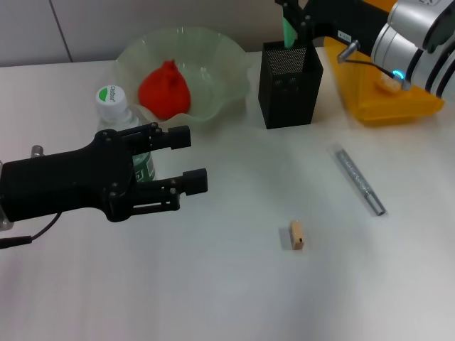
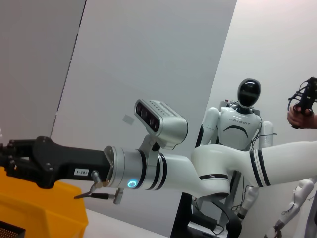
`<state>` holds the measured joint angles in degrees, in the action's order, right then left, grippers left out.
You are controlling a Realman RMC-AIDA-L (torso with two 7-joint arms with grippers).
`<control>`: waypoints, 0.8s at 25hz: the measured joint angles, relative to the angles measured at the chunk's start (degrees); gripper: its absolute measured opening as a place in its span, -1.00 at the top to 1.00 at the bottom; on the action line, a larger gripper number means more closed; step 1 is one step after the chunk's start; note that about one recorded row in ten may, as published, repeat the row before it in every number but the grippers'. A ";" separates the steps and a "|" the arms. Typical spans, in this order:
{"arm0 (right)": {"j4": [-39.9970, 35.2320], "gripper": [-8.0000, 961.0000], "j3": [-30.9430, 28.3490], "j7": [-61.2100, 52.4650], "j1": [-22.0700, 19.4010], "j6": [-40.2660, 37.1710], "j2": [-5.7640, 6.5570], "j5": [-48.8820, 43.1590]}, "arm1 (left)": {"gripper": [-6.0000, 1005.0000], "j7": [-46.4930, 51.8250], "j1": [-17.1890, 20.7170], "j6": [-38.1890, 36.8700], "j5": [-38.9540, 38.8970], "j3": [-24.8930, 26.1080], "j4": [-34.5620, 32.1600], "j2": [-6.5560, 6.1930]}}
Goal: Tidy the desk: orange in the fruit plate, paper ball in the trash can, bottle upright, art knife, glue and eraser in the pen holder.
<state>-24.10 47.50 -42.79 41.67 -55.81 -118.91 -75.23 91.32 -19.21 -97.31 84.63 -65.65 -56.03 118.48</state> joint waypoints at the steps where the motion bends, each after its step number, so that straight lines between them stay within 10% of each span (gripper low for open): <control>1: 0.17 0.60 -0.09 0.00 -0.06 0.00 0.00 0.03 | -0.55 0.00 0.02 -0.02 0.00 0.00 0.00 0.00; 20: 4.21 0.55 -2.76 3.11 -1.51 0.00 -0.07 1.36 | -0.55 0.00 0.09 -0.91 0.00 0.00 0.85 0.00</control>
<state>-19.89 44.73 -39.67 40.15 -55.81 -118.98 -73.87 91.32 -19.12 -98.21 84.64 -65.65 -55.18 118.48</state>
